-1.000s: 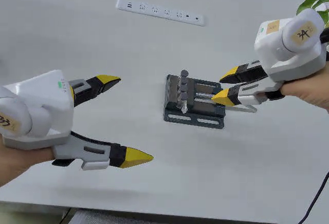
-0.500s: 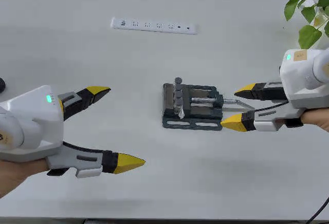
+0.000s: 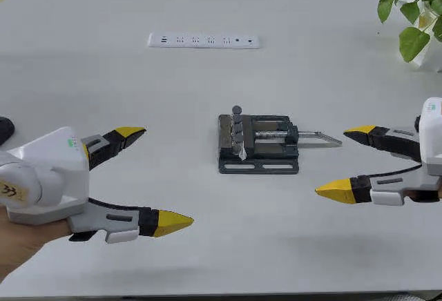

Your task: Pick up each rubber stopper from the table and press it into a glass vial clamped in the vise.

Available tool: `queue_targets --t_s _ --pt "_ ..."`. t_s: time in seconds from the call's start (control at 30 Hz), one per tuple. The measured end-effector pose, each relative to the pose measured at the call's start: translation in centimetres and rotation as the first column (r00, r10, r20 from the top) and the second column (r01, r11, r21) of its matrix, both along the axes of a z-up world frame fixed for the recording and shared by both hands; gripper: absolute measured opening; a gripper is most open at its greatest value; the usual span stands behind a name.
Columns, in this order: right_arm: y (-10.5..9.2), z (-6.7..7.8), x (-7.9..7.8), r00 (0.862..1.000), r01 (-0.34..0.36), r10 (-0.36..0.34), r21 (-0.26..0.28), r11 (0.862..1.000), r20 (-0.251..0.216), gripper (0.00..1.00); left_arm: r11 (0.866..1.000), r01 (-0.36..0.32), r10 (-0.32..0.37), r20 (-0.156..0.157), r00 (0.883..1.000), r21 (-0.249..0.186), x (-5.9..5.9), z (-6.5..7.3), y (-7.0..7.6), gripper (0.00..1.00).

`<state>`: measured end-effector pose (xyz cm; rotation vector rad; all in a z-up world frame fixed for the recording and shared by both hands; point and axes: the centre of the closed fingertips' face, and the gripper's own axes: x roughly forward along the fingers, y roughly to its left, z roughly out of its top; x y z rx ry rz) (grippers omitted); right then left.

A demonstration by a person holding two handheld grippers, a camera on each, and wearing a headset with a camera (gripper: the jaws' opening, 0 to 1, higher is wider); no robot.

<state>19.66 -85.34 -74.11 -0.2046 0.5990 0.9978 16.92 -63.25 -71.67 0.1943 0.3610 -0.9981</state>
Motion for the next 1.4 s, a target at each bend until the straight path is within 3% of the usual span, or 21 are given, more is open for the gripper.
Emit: queue_targets --t_s 0.23,0.83,1.0,1.4 --pt "0.1 0.3 -1.0 1.0 0.004 -0.004 0.032 0.999 0.008 0.86 1.0 0.004 -0.004 0.003 1.0 -0.003 -0.1 0.2 -0.5 0.99" --pt "-1.0 0.7 -0.9 1.0 0.017 -0.018 0.063 0.998 0.02 0.87 1.0 0.013 -0.013 0.011 1.0 -0.006 0.3 0.2 -0.7 0.99" --pt "-1.4 0.2 -0.4 0.999 0.021 -0.022 0.059 0.998 0.025 0.87 1.0 0.013 -0.013 0.014 1.0 -0.005 0.5 0.1 -0.6 0.99" --pt "0.3 1.0 -0.9 0.998 0.001 -0.005 0.072 0.997 0.055 0.87 1.0 0.009 -0.009 -0.002 1.0 0.006 0.9 -0.7 -0.2 0.99"
